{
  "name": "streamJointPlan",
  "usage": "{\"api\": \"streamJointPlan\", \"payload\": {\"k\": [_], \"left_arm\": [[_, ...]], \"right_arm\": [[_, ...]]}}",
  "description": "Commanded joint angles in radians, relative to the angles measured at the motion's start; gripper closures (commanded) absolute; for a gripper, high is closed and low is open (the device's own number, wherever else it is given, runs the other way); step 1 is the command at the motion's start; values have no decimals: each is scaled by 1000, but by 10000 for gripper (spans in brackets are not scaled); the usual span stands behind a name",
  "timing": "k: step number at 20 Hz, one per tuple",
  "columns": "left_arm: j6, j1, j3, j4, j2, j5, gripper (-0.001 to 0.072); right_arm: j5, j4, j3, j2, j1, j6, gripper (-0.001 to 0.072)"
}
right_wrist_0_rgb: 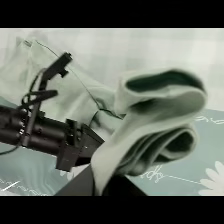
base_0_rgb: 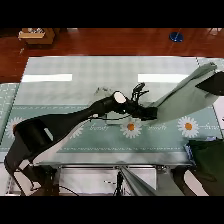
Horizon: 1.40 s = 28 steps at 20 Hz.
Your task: Fold the shirts.
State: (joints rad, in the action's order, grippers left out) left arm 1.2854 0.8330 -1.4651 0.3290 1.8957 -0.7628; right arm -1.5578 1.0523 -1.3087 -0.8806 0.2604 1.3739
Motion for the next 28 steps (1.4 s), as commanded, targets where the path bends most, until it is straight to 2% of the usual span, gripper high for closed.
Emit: {"api": "streamJointPlan", "payload": {"k": [1, 4, 7, 12, 15, 18, 22, 24, 25, 26, 27, 28], "left_arm": [[-20, -76, -24, 109, -56, -86, 683], [-19, -212, -24, 335, -230, -182, 683], [-19, -375, -24, 468, -434, -268, 683], [-16, -681, -24, 521, -736, -405, 682], [-15, -817, -24, 521, -861, -487, 682], [3, -875, -24, 521, -951, -560, 682], [37, -870, -22, 520, -1022, -675, 682], [38, -870, -21, 521, -1052, -727, 682], [38, -870, -21, 521, -1065, -740, 682], [48, -870, -21, 521, -1075, -743, 682], [49, -870, -21, 521, -1083, -743, 682], [49, -870, -21, 526, -1087, -743, 682]], "right_arm": [[28, 26, -1, 0, -1, 13, 687], [89, -46, 0, -18, -11, 21, 687], [160, -51, 0, -76, -103, 33, 687], [343, -50, 0, -237, -357, 80, 687], [484, -53, 0, -361, -522, 109, 687], [642, -60, 0, -480, -663, 111, 687], [867, -66, 0, -604, -805, 122, 687], [962, -116, 0, -648, -848, 134, 684], [996, -155, 0, -666, -863, 133, 577], [1015, -189, 0, -677, -872, 133, 355], [1020, -203, 0, -679, -879, 129, 228], [1017, -209, 0, -676, -878, 122, 185]]}}
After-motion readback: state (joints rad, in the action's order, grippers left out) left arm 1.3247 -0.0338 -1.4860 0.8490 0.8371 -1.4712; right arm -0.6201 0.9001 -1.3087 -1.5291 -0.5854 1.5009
